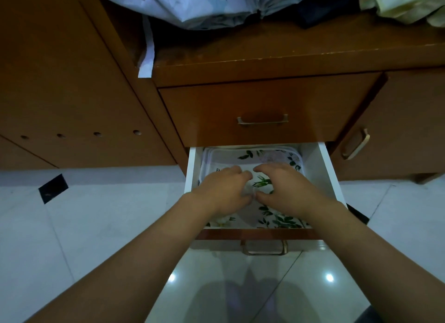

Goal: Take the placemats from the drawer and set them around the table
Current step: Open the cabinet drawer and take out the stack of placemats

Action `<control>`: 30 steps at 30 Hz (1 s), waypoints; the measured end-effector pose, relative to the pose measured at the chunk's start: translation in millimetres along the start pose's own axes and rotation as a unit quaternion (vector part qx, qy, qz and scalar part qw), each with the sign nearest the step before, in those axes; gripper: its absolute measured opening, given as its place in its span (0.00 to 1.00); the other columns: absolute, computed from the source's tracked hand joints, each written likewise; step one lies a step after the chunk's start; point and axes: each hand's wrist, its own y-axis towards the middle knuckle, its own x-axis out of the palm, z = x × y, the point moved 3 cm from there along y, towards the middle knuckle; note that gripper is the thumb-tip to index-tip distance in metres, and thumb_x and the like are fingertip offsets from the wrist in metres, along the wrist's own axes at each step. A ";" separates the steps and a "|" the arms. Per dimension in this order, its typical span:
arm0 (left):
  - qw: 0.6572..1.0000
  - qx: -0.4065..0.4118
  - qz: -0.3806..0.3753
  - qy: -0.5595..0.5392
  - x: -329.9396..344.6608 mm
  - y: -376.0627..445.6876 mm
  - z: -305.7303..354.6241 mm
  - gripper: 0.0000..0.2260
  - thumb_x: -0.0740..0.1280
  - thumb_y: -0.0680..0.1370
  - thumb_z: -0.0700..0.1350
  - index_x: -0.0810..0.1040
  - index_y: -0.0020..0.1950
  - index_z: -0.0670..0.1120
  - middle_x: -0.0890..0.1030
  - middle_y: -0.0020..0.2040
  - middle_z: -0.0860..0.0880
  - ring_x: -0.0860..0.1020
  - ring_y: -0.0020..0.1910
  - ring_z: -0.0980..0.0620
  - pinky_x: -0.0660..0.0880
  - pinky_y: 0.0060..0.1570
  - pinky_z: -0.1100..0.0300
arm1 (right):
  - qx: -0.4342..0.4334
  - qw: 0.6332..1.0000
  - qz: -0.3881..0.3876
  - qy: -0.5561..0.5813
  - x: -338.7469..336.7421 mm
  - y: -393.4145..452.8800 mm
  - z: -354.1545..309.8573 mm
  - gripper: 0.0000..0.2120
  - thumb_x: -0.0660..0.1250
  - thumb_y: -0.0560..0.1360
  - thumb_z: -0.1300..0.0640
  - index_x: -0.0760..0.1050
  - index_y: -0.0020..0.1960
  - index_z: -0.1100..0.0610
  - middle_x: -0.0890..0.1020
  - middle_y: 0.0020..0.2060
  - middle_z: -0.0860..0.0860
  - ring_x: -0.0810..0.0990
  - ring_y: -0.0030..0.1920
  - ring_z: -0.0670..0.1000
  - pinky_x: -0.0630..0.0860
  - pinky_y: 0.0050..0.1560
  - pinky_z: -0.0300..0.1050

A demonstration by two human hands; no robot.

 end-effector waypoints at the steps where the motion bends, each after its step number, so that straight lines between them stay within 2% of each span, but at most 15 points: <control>1: 0.999 0.010 0.027 0.014 -6.9 -4.5 -2.0 0.22 0.60 0.80 0.56 0.68 0.71 0.47 0.74 0.63 0.45 0.73 0.62 0.44 0.72 0.55 0.51 | -0.005 1.000 0.007 0.003 0.4 0.8 -1.2 0.32 0.69 0.74 0.43 0.65 0.74 0.51 0.71 0.71 0.51 0.65 0.71 0.53 0.65 0.69 0.48; 3: 0.995 0.007 0.091 0.031 -22.8 -15.6 -9.1 0.21 0.59 0.80 0.57 0.71 0.68 0.47 0.76 0.61 0.47 0.73 0.61 0.45 0.72 0.57 0.50 | -0.015 1.000 0.017 0.002 1.7 3.4 -3.8 0.31 0.68 0.75 0.43 0.64 0.74 0.51 0.70 0.71 0.50 0.64 0.71 0.53 0.63 0.69 0.47; 7: 0.982 0.009 0.186 0.016 -51.8 -38.6 -21.0 0.18 0.56 0.82 0.55 0.72 0.69 0.49 0.76 0.63 0.50 0.73 0.61 0.48 0.71 0.58 0.50 | -0.023 1.000 0.021 0.005 2.8 11.3 -9.3 0.30 0.67 0.76 0.44 0.64 0.75 0.51 0.69 0.72 0.50 0.64 0.71 0.53 0.63 0.70 0.49; 13: 0.984 -0.025 0.178 0.023 -52.9 -52.7 -44.0 0.23 0.52 0.82 0.60 0.67 0.72 0.50 0.74 0.66 0.50 0.72 0.62 0.48 0.70 0.59 0.49 | -0.022 1.000 0.016 0.008 11.5 32.3 -20.7 0.30 0.64 0.77 0.41 0.65 0.74 0.52 0.71 0.70 0.51 0.66 0.69 0.54 0.66 0.68 0.51; 16: 0.977 -0.021 0.210 0.016 -60.1 -62.1 -54.7 0.22 0.52 0.82 0.59 0.68 0.72 0.50 0.75 0.64 0.50 0.74 0.60 0.49 0.71 0.58 0.51 | -0.031 1.000 -0.001 0.005 18.5 38.5 -30.3 0.30 0.64 0.77 0.42 0.64 0.74 0.52 0.69 0.71 0.51 0.65 0.70 0.53 0.65 0.69 0.51; 18: 0.973 -0.026 0.227 0.015 -63.6 -69.0 -62.5 0.24 0.51 0.82 0.60 0.68 0.73 0.50 0.74 0.66 0.51 0.73 0.62 0.50 0.70 0.60 0.51 | -0.042 0.999 -0.015 0.001 24.1 41.0 -36.4 0.31 0.64 0.77 0.42 0.62 0.75 0.51 0.67 0.73 0.51 0.63 0.72 0.53 0.64 0.71 0.52; 21: 0.975 -0.057 0.214 0.013 -56.1 -75.2 -72.3 0.27 0.47 0.80 0.63 0.65 0.74 0.51 0.71 0.70 0.51 0.70 0.65 0.50 0.68 0.63 0.50 | -0.051 0.997 -0.051 -0.011 34.4 43.4 -43.7 0.34 0.66 0.75 0.40 0.61 0.76 0.51 0.66 0.74 0.51 0.61 0.73 0.54 0.63 0.71 0.53; 23: 0.980 -0.072 0.182 0.014 -42.8 -76.5 -77.5 0.27 0.47 0.80 0.63 0.65 0.73 0.51 0.72 0.67 0.50 0.72 0.63 0.48 0.69 0.61 0.49 | -0.038 0.995 -0.090 -0.015 43.2 43.0 -47.3 0.37 0.68 0.72 0.37 0.62 0.75 0.50 0.67 0.73 0.50 0.63 0.71 0.54 0.66 0.69 0.52; 27: 0.988 -0.094 0.120 0.016 -15.7 -78.2 -85.1 0.24 0.52 0.82 0.59 0.64 0.74 0.49 0.71 0.69 0.47 0.71 0.65 0.46 0.68 0.64 0.48 | -0.019 0.989 -0.149 -0.012 62.4 38.9 -64.8 0.39 0.71 0.64 0.31 0.69 0.68 0.50 0.73 0.65 0.52 0.70 0.63 0.54 0.73 0.60 0.51; 30: 0.988 -0.093 0.116 0.028 -6.4 -80.6 -83.8 0.23 0.50 0.82 0.57 0.64 0.74 0.48 0.71 0.69 0.47 0.70 0.66 0.46 0.66 0.65 0.50 | -0.020 0.986 -0.164 -0.026 75.9 37.6 -80.7 0.42 0.72 0.63 0.31 0.68 0.70 0.50 0.73 0.63 0.52 0.71 0.62 0.55 0.74 0.59 0.51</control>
